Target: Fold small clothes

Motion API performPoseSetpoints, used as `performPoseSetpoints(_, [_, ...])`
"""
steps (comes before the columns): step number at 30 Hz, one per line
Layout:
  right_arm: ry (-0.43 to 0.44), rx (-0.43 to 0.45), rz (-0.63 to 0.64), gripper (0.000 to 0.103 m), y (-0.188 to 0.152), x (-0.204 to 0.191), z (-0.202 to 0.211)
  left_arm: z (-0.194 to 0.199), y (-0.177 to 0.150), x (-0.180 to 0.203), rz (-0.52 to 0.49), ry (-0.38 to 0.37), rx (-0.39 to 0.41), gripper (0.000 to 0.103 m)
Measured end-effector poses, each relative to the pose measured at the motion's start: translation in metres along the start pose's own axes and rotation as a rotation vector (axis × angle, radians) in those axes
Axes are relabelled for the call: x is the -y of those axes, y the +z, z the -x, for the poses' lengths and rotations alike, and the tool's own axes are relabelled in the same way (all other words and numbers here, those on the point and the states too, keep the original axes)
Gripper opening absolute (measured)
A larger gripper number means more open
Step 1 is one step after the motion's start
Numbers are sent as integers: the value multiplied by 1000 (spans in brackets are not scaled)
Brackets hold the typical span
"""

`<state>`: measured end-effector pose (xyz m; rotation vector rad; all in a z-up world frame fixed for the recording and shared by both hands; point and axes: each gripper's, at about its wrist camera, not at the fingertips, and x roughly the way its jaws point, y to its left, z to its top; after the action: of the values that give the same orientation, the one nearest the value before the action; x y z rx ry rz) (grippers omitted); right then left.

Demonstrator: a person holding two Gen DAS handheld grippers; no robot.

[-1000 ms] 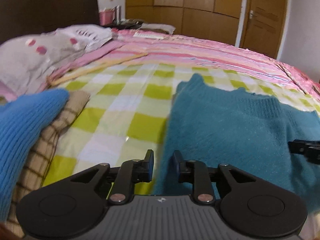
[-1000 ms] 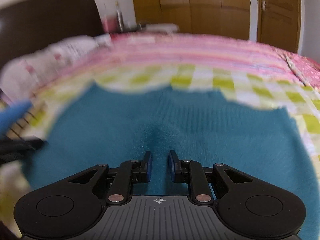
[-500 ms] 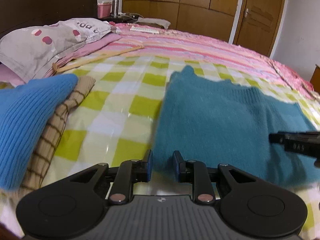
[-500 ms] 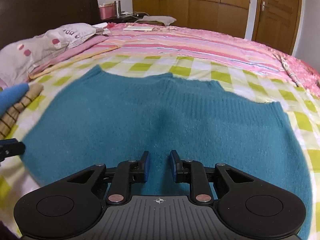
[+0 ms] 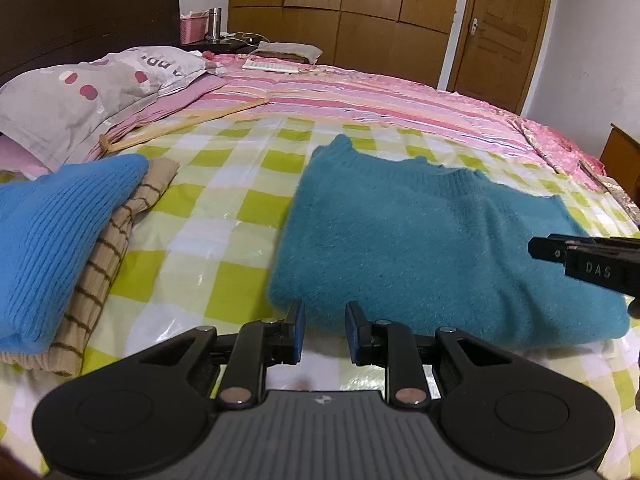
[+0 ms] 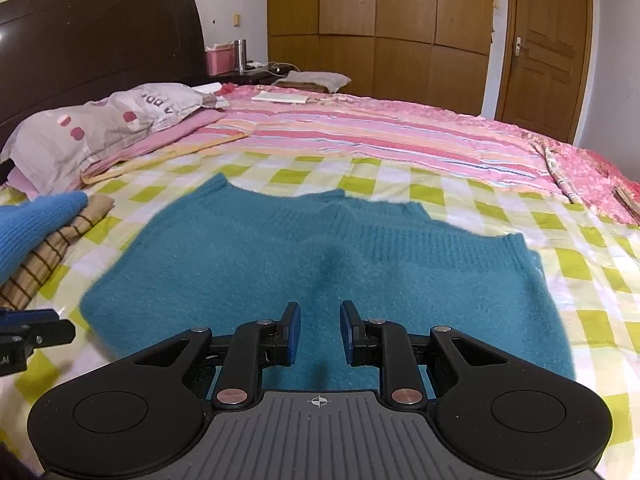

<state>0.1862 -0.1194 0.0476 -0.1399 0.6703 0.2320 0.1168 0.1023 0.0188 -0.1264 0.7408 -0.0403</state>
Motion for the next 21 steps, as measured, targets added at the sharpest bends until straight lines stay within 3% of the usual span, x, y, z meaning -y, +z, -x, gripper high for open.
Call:
performPoseSetpoints(15, [-36, -35, 123, 22, -5, -27, -33, -42, -1, -20, 78, -19, -4, 30])
performPoseSetpoints(21, [-42, -66, 140, 22, -11, -36, -46, -47, 1, -23, 46, -5, 6, 30])
